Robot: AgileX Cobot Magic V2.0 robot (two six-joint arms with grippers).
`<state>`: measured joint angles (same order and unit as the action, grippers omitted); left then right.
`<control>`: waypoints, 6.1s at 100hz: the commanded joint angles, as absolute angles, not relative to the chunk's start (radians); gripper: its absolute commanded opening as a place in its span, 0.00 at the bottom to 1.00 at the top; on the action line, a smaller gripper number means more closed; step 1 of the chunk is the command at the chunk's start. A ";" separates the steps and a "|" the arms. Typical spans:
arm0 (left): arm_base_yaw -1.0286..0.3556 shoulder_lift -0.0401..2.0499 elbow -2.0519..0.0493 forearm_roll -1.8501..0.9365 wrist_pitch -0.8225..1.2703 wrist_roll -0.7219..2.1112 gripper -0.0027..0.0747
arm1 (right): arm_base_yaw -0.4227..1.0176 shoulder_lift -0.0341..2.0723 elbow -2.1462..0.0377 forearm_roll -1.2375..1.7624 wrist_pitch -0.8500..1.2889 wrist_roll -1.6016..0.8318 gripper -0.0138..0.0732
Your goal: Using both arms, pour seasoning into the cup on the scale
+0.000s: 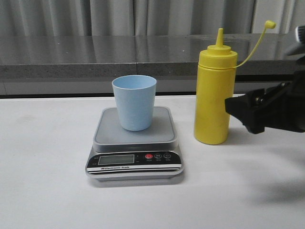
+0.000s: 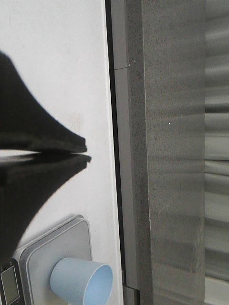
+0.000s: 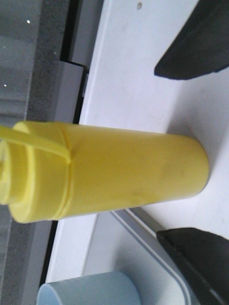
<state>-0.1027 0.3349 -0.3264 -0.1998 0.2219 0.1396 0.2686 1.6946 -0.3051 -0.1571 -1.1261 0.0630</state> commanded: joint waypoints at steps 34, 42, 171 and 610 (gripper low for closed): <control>-0.101 0.342 -0.353 -0.212 0.150 0.134 0.01 | 0.267 1.754 -0.429 -0.214 -1.298 0.062 0.88; -0.101 0.342 -0.353 -0.212 0.150 0.134 0.01 | 0.267 1.760 -0.449 -0.230 -1.289 0.063 0.88; -0.101 0.342 -0.353 -0.212 0.150 0.134 0.01 | 0.271 1.910 -0.628 -0.274 -1.305 0.066 0.54; -0.101 0.342 -0.353 -0.212 0.150 0.134 0.01 | 0.220 1.500 -0.593 -0.293 -0.885 0.118 0.44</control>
<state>-0.1027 0.3349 -0.3264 -0.2015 0.2219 0.1396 0.2295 1.5164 -0.5837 -0.3103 -0.7496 0.1300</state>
